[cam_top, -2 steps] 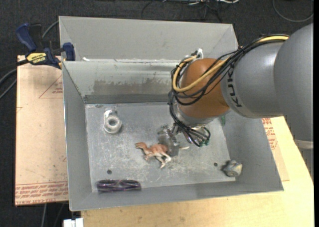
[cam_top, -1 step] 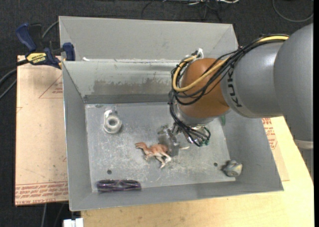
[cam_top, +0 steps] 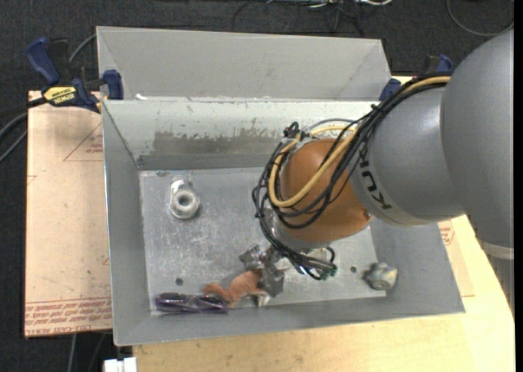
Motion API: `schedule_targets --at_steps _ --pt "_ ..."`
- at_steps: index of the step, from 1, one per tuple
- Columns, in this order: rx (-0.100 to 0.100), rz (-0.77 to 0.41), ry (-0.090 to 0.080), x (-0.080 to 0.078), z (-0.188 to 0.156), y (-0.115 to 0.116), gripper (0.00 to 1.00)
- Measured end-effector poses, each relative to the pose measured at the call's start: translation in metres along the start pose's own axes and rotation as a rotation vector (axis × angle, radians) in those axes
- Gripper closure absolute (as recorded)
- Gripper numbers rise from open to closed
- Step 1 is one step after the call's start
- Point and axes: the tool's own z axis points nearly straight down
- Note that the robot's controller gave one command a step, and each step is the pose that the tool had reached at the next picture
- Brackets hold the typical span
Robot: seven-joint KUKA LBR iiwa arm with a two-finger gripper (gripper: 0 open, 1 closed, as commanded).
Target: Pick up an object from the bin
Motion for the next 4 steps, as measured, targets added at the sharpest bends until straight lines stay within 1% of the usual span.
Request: schedule_targets --at_steps 1,2,3,4 --pt "0.001 0.048 0.002 -0.007 0.006 0.000 1.00" --pt "0.005 0.055 -0.014 0.007 0.005 0.004 1.00" --pt "0.007 -0.046 -0.011 -0.002 0.005 0.014 1.00" --pt "0.006 -0.058 -0.019 -0.006 0.007 0.008 1.00"
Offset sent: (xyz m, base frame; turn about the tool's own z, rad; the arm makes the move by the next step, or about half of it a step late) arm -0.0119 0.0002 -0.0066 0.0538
